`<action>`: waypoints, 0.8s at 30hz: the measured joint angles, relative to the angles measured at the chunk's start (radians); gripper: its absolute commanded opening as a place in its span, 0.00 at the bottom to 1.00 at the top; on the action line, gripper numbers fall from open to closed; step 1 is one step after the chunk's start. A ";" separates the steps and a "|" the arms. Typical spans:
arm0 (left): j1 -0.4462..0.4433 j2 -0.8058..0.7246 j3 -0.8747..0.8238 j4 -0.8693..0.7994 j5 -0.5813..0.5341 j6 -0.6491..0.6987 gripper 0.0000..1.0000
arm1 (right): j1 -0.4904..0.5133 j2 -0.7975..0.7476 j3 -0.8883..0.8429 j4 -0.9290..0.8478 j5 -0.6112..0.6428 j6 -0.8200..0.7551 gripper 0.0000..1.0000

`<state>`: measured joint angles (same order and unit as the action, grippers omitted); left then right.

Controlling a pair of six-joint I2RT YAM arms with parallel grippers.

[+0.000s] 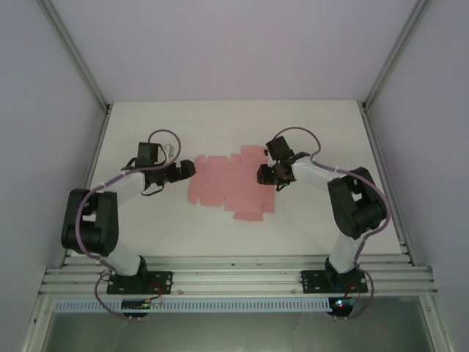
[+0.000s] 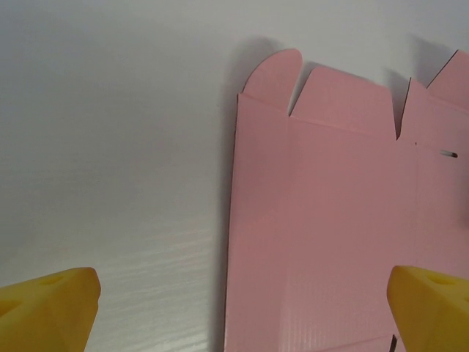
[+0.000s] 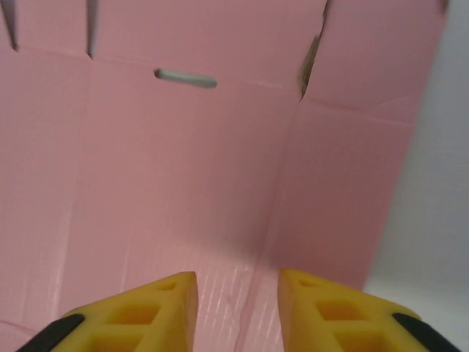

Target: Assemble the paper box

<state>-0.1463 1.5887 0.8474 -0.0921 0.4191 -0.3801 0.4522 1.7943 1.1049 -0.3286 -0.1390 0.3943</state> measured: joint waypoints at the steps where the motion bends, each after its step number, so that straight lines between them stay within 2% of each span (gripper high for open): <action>1: 0.000 0.019 0.012 -0.004 0.017 0.000 1.00 | 0.000 0.015 0.002 -0.002 -0.002 0.002 0.33; 7: -0.007 0.098 0.068 -0.014 0.103 0.001 1.00 | -0.013 0.051 0.005 -0.004 -0.013 0.001 0.29; 14: -0.020 0.188 0.127 -0.032 0.192 0.013 1.00 | -0.035 0.046 -0.037 0.077 -0.056 -0.002 0.28; 24: -0.039 0.205 0.140 -0.043 0.225 0.039 0.98 | -0.068 0.045 -0.080 0.161 -0.113 0.010 0.26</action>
<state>-0.1852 1.7939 0.9878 -0.1356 0.6437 -0.3412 0.3840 1.8393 1.0248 -0.1677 -0.2523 0.4042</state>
